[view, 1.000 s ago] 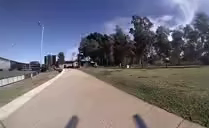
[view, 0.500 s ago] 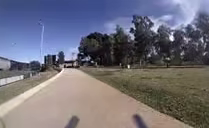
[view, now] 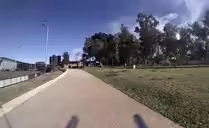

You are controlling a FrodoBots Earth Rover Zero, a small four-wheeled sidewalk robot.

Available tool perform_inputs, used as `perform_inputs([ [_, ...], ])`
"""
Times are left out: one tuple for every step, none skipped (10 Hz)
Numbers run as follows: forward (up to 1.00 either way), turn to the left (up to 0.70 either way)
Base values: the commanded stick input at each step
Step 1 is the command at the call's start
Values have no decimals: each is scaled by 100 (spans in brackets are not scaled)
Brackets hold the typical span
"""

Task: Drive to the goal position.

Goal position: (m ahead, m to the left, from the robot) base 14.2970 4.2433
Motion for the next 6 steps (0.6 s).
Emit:
perform_inputs([
  [70,0],
  [78,0],
  [85,0],
  [85,0],
  [86,0],
  [99,0],
])
